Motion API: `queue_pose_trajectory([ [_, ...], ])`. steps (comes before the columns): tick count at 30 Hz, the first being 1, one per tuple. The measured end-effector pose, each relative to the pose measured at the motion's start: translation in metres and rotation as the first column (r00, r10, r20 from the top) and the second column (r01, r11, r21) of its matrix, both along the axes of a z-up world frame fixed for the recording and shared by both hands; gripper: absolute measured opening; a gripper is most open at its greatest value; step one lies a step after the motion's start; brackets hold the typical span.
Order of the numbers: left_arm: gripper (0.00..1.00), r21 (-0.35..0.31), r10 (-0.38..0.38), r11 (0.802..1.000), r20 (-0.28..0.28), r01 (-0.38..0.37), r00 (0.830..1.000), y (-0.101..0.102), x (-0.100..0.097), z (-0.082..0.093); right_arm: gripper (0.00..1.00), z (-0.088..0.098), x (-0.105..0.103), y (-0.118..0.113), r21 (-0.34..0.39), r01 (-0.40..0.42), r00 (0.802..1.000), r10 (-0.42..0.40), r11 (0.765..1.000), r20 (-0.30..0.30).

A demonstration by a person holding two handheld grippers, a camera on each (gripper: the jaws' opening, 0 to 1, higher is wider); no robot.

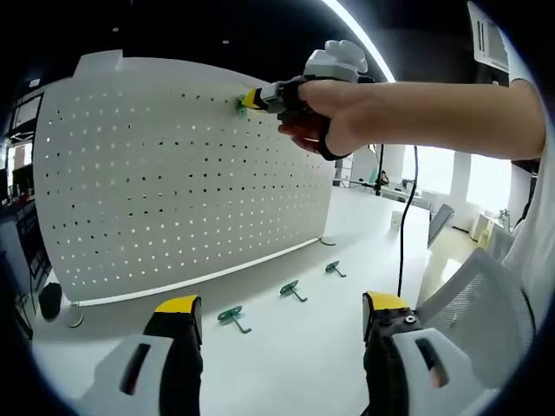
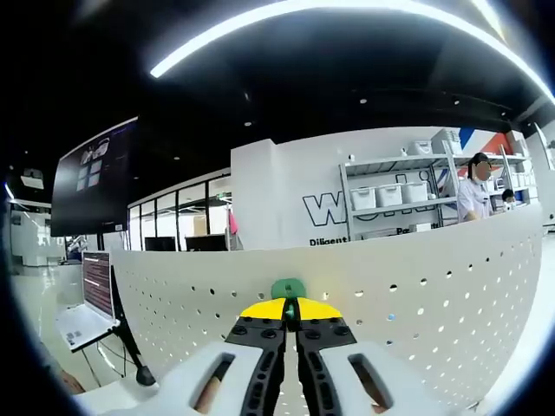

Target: Insert the hook assembly into the mounting plate slot until the hook locks in place.

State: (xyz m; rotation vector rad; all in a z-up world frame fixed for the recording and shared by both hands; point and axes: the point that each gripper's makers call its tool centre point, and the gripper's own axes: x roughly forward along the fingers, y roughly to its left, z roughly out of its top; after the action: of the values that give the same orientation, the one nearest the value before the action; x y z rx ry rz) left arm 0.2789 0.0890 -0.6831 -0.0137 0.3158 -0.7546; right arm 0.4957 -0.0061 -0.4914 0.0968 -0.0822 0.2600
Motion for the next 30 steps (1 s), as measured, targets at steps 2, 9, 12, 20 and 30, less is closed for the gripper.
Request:
queue_pose_trajectory([
  [2,0.78,0.002,0.000,1.000,-0.005,0.000,1.000,0.001,0.000,-0.001,0.00,-0.001,0.000,0.000,0.010,0.001,1.000,-0.001,1.000,-0.006],
  [9,0.77,0.014,-0.006,1.000,-0.012,0.006,1.000,0.002,-0.002,-0.003,0.01,-0.007,0.003,0.000,0.019,0.011,1.000,-0.011,1.000,-0.017],
  [12,0.77,0.015,-0.003,1.000,-0.019,0.004,1.000,0.004,-0.004,-0.004,0.01,-0.007,0.003,0.001,0.015,0.017,1.000,-0.017,1.000,-0.015],
  [20,0.77,0.019,-0.003,1.000,-0.023,0.004,1.000,0.006,-0.007,-0.004,0.01,-0.009,0.005,0.004,-0.007,0.120,0.993,-0.119,0.993,0.024],
  [30,0.77,0.014,0.017,1.000,-0.030,-0.016,0.999,0.012,-0.006,-0.005,0.02,-0.010,0.005,0.003,-0.010,0.166,0.986,-0.166,0.986,0.022],
])
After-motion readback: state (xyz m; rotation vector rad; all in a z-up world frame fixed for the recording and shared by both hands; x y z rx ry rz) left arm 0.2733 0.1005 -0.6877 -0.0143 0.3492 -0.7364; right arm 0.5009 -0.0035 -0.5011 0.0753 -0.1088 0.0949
